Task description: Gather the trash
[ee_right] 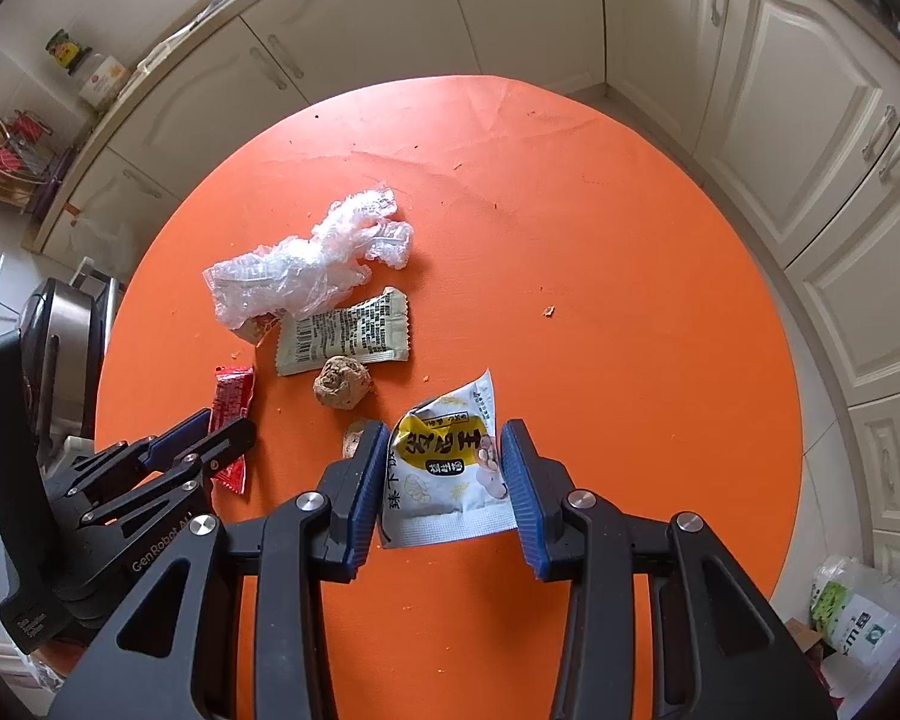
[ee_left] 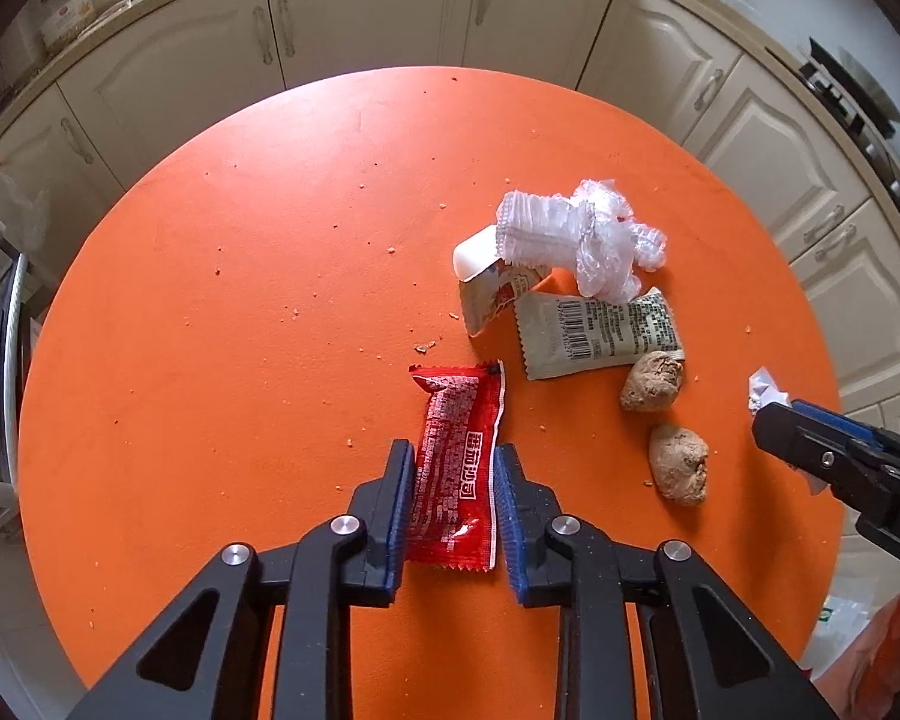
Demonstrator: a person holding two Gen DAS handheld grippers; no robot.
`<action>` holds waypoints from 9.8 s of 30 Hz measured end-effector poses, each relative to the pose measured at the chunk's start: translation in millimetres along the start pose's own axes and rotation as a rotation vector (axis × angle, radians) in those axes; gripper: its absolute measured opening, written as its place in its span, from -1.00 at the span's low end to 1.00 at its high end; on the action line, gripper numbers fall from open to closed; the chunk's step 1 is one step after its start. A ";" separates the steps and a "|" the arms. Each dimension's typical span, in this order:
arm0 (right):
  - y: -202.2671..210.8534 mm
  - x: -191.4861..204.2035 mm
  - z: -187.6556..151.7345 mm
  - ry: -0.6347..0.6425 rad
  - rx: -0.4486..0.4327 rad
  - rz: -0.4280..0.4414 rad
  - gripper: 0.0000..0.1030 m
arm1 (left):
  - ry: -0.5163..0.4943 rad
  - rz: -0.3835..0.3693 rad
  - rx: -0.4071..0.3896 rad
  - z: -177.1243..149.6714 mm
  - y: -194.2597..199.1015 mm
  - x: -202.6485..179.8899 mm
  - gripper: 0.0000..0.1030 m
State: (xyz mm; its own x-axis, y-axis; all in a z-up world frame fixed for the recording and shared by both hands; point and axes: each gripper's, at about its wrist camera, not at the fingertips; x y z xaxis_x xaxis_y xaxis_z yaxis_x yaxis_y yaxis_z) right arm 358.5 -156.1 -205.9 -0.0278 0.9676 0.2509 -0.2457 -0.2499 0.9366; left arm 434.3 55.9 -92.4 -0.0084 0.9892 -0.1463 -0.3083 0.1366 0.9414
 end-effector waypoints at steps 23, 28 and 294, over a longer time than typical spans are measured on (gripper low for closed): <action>39.5 -4.6 -34.4 -0.024 -0.056 0.004 -0.34 | -0.049 -0.028 -0.071 -35.5 52.7 -35.2 -0.83; 48.5 -12.3 -47.3 -0.029 -0.063 -0.007 -0.35 | -0.079 -0.037 -0.089 -46.5 63.0 -47.0 -0.83; 112.2 -299.7 -237.2 -0.573 -0.110 -0.120 -0.57 | -0.587 -0.036 -0.033 -121.3 -48.0 -393.1 -0.33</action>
State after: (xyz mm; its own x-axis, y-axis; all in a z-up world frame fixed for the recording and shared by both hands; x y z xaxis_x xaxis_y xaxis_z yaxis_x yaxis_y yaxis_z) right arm 109.4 -465.7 -234.0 0.5261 0.8078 0.2659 -0.3147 -0.1056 0.9433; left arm 337.0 -346.0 -117.0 0.5279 0.8490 0.0234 -0.3278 0.1782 0.9278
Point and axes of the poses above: each gripper's, at about its wrist camera, not at the fingertips, and y roughly against the way its jaws point, x to its left, z to its top, and after that the axes turned 9 degrees about y, right-handed
